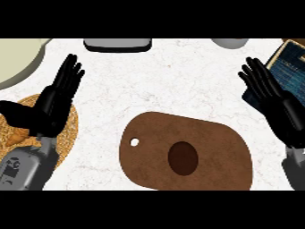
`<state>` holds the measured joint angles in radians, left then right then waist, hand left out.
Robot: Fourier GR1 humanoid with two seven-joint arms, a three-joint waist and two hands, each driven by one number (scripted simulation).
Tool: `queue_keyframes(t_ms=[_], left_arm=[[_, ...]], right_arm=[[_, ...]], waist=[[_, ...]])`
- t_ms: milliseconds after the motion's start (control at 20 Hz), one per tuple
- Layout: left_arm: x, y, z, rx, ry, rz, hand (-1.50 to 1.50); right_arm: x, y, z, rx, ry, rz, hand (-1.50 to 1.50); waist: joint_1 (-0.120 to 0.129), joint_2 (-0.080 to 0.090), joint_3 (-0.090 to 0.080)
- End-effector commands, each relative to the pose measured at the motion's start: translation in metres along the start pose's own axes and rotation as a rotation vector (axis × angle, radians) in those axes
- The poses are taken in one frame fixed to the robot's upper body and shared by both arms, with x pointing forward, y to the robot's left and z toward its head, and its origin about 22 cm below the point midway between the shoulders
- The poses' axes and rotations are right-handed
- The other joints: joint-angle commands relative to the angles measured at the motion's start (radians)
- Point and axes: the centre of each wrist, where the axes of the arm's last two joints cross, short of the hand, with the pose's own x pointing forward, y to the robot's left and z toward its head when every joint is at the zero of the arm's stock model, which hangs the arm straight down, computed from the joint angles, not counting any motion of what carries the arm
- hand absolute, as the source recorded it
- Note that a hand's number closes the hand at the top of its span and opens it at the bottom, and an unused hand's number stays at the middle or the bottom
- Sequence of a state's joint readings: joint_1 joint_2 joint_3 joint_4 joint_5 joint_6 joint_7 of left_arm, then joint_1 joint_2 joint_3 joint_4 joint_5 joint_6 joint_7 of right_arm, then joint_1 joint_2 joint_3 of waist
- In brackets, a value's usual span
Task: Pick the cupcake from the cutting board and place it in the basket
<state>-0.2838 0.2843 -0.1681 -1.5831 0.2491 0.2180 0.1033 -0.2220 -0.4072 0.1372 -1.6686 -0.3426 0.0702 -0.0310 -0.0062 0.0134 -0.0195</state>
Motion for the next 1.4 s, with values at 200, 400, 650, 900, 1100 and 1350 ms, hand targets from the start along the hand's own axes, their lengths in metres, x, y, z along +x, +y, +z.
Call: queue_keyframes(t_ms=[200, 400, 650, 900, 1100, 1350], left_arm=[[-0.004, 0.042, 0.006, -0.123, -0.041, -0.227, 0.0], [-0.013, 0.023, 0.015, -0.167, -0.014, -0.204, 0.0], [-0.015, 0.031, 0.032, -0.157, -0.003, -0.222, 0.0], [-0.023, 0.044, 0.02, -0.13, 0.013, -0.221, 0.0], [-0.032, 0.044, 0.034, -0.133, 0.022, -0.224, 0.0], [-0.026, 0.049, 0.033, -0.148, 0.023, -0.229, 0.0]], right_arm=[[-0.031, 0.018, -0.021, 0.187, 0.046, -0.004, 1.5], [-0.038, 0.101, 0.002, 0.489, -0.203, -0.141, 1.5], [-0.03, 0.182, 0.03, 0.307, -0.199, 0.157, -1.5], [0.002, 0.164, 0.025, 0.17, -0.144, 0.488, -1.5], [0.041, 0.135, 0.014, 0.064, -0.109, 0.749, -1.5], [0.071, 0.117, 0.007, 0.24, 0.114, 1.082, -1.5]], waist=[[0.026, -0.008, 0.02], [0.025, -0.01, 0.022], [0.007, -0.024, 0.019], [-0.03, -0.026, 0.015], [-0.028, -0.032, 0.013], [-0.015, -0.03, 0.011]])
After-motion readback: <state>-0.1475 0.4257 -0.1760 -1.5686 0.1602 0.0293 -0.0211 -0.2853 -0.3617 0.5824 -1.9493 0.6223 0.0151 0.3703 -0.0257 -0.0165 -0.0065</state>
